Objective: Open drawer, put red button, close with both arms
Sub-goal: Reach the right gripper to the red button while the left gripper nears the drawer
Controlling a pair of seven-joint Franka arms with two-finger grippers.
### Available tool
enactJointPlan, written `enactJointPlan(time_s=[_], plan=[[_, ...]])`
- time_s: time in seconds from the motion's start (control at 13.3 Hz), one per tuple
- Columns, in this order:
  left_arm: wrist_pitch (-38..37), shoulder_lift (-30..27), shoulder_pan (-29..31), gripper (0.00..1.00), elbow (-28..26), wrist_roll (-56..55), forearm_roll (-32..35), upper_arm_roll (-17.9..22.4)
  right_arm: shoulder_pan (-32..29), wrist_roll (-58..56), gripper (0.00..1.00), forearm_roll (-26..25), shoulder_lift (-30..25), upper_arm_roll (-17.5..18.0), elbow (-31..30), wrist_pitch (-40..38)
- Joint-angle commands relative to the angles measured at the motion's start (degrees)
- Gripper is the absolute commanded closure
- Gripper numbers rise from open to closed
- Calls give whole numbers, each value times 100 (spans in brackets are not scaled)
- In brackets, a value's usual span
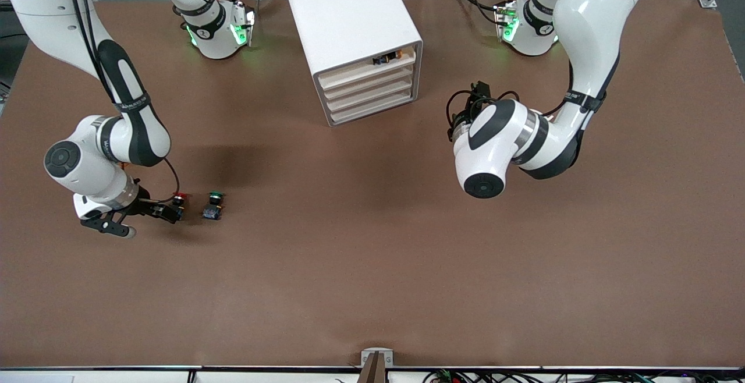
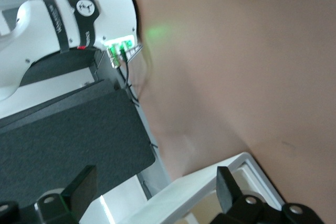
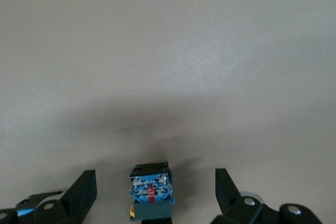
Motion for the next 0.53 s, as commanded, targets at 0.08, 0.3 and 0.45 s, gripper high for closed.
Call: enactJointPlan(time_s=[0.08,0.3,0.45], plan=[[-289,341,541,0,410,-493,-98,-749,105,73,0,72,89,-2,-72,110],[-307,481,550,0,568,-825,-151,-757,114,73,0,72,89,-2,-160,110],[-307,578,515,0,603,-1019,-160,-775,105,82,0,72,98,-2,-178,110]])
